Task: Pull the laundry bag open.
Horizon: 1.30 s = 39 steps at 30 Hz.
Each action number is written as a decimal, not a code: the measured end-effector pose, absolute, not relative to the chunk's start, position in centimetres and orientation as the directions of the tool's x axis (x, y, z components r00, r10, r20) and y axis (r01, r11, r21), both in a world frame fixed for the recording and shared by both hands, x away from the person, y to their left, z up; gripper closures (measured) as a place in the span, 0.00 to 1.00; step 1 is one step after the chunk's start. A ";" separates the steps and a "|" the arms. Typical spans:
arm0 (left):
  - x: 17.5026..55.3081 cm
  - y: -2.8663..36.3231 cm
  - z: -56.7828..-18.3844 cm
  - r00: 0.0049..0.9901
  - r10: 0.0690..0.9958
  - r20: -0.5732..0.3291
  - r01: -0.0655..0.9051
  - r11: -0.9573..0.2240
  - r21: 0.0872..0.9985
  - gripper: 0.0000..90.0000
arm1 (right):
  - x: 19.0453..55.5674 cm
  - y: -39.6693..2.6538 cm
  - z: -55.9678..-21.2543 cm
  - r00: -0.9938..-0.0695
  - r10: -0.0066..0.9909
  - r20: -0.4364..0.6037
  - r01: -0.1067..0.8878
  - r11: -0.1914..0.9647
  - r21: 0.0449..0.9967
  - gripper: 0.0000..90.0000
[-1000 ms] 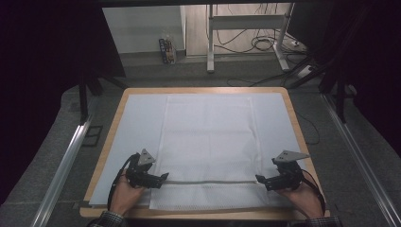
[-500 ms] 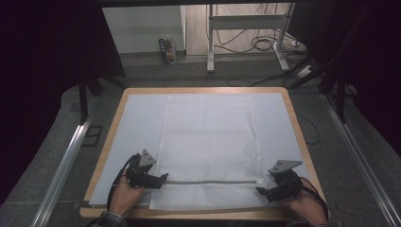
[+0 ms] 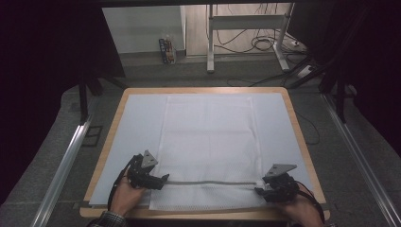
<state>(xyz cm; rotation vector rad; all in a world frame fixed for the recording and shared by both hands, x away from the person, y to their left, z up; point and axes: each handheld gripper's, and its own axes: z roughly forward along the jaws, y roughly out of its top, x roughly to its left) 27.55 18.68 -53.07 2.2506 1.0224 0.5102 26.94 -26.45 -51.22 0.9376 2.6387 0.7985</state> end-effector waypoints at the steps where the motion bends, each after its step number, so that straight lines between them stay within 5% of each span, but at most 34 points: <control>1: 27.5 18.7 -53.1 0.628 0.772 0.094 0.537 -0.518 0.666 0.08 | 26.9 -26.4 -51.2 -0.768 0.640 -0.033 0.514 0.645 0.566 0.57; 10: 27.5 18.6 -52.9 0.631 0.770 0.094 0.529 -0.515 0.674 0.08 | 26.6 -26.6 -51.2 -0.802 0.597 -0.018 0.473 0.652 0.593 0.90; 26: 27.6 15.9 -51.4 0.696 0.717 -0.041 0.519 -0.462 0.719 0.05 | 26.6 -26.6 -50.0 -0.818 0.573 -0.050 0.412 0.645 0.644 0.92; 39: 27.9 12.2 -50.4 0.759 0.649 -0.055 0.473 -0.492 0.731 0.14 | 26.5 -26.5 -49.9 -0.819 0.571 -0.062 0.406 0.653 0.639 0.92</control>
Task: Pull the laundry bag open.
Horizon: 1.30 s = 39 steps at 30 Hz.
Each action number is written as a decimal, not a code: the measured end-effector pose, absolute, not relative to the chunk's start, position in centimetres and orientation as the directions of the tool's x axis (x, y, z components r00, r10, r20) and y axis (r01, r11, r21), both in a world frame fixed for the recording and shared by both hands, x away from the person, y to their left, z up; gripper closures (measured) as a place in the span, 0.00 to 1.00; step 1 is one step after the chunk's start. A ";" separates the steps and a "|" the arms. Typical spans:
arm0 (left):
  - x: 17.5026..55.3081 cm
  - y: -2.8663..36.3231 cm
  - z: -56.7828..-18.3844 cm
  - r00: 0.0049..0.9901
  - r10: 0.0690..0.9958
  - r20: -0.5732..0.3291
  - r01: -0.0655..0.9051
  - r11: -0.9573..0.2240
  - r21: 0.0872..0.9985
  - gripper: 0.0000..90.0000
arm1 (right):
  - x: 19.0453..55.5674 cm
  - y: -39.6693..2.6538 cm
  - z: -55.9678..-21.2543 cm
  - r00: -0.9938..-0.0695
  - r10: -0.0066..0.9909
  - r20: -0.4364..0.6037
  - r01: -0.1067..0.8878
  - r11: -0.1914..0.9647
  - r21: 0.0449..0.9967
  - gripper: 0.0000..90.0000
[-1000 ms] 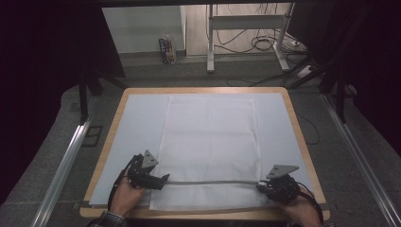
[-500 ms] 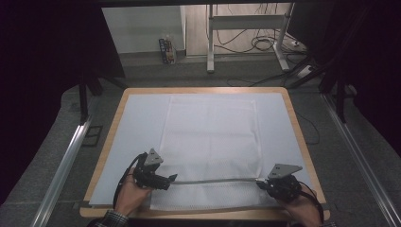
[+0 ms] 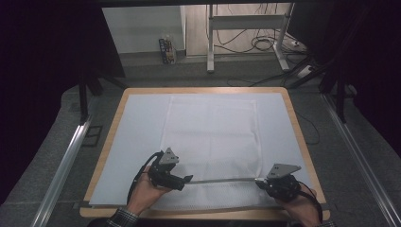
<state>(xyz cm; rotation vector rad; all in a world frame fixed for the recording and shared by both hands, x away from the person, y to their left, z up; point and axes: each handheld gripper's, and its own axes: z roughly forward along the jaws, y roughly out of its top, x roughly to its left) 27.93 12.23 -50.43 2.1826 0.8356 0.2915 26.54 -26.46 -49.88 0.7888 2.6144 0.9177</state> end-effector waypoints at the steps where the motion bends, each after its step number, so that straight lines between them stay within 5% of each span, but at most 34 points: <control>1: 28.0 12.1 -50.4 0.762 0.645 -0.054 0.470 -0.494 0.732 0.14 | 26.6 -26.5 -49.9 -0.817 0.574 -0.056 0.412 0.648 0.641 0.92; 13: 28.9 9.7 -49.8 0.801 0.586 -0.120 0.458 -0.473 0.753 0.12 | 26.7 -26.1 -49.8 -0.819 0.571 -0.056 0.409 0.649 0.641 0.92; 39: 32.4 -3.9 -49.2 0.915 0.402 -0.042 0.299 -0.603 0.740 0.05 | 26.7 -26.1 -49.7 -0.824 0.566 -0.043 0.410 0.645 0.645 0.91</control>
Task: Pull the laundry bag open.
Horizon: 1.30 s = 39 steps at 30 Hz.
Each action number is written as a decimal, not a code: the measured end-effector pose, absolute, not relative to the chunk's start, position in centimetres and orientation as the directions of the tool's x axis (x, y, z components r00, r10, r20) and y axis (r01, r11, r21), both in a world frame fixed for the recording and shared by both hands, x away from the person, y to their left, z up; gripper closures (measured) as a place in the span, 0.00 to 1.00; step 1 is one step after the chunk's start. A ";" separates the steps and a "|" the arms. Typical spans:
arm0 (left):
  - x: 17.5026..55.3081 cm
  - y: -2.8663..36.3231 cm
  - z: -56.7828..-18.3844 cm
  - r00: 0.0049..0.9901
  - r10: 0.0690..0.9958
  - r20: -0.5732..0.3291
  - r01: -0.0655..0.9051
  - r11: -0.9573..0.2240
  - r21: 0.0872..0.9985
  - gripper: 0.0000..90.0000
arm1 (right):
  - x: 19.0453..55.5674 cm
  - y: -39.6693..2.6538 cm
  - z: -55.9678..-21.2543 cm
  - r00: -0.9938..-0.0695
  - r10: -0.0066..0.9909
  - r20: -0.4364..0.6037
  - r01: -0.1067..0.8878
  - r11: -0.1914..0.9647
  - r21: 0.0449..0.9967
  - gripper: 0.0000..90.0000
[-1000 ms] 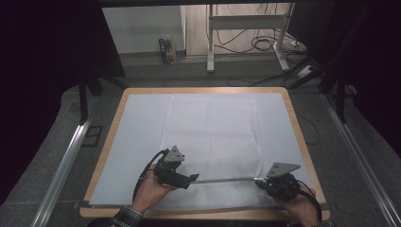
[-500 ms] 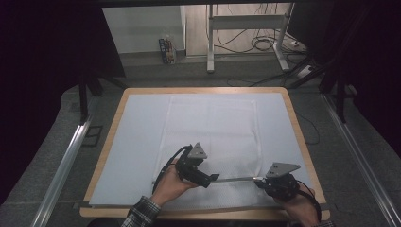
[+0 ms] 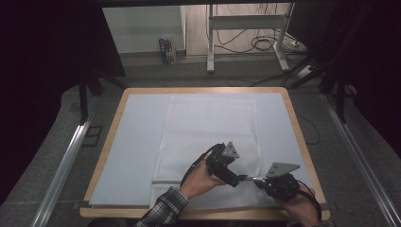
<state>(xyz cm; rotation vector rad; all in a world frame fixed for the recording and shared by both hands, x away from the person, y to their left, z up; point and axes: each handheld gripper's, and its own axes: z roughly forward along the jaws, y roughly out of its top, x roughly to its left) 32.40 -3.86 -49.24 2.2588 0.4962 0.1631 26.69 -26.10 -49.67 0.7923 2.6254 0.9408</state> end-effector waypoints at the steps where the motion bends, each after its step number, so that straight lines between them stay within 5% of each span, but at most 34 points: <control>1: 32.5 -4.2 -49.2 0.918 0.395 -0.048 0.298 -0.602 0.741 0.06 | 26.7 -26.1 -49.7 -0.824 0.565 -0.042 0.410 0.645 0.645 0.91; 20: 32.4 -8.3 -48.8 0.928 0.373 -0.007 0.256 -0.624 0.738 0.07 | 26.8 -26.1 -49.8 -0.823 0.567 -0.040 0.414 0.646 0.642 0.91; 33: 32.7 -6.4 -48.4 0.905 0.424 0.041 0.263 -0.631 0.729 0.10 | 26.8 -26.2 -49.7 -0.818 0.573 -0.045 0.417 0.646 0.639 0.91; 39: 32.4 -4.4 -48.2 0.911 0.413 -0.018 0.288 -0.603 0.744 0.17 | 26.8 -26.2 -49.7 -0.818 0.572 -0.062 0.406 0.649 0.643 0.91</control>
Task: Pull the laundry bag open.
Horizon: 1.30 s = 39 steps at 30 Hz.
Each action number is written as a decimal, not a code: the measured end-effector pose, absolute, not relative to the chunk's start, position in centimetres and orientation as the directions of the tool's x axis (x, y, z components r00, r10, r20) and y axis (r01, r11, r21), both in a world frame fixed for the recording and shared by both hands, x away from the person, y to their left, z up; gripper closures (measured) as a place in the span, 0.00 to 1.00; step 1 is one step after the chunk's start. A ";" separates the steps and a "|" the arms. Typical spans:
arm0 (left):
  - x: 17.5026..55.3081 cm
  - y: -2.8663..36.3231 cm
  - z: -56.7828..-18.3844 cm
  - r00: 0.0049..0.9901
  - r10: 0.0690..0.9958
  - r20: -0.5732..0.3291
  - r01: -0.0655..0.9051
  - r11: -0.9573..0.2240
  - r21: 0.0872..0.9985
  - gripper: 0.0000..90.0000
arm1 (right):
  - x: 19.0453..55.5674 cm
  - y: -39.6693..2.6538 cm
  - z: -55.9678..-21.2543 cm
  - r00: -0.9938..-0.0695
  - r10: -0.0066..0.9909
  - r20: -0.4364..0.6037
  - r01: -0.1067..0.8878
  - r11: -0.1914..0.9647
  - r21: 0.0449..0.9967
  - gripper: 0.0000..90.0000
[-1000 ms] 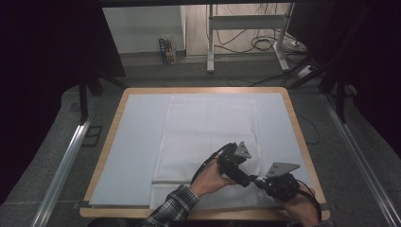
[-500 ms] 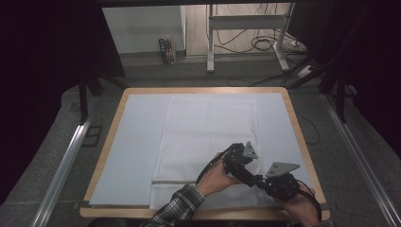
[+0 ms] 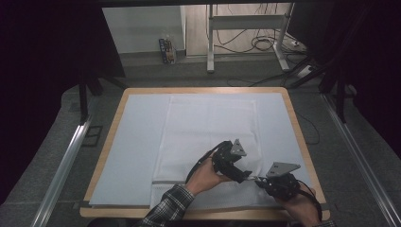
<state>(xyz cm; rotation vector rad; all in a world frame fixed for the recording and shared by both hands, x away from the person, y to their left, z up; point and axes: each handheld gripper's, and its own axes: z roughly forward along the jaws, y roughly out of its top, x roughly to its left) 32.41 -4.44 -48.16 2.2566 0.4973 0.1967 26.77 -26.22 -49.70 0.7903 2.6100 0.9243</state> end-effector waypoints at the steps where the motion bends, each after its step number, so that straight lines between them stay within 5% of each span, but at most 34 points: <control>1: 32.3 -4.2 -48.1 0.914 0.404 -0.034 0.293 -0.599 0.746 0.20 | 26.8 -26.2 -49.7 -0.819 0.569 -0.068 0.401 0.654 0.642 0.91; 19: 31.5 -3.9 -49.2 0.937 0.246 -0.246 0.346 -0.581 0.736 0.75 | 26.6 -26.0 -49.7 -0.822 0.559 -0.113 0.368 0.672 0.643 0.91; 39: 31.5 -4.5 -49.4 0.921 0.210 -0.329 0.388 -0.574 0.721 0.80 | 26.4 -25.8 -49.6 -0.823 0.549 -0.144 0.344 0.684 0.643 0.91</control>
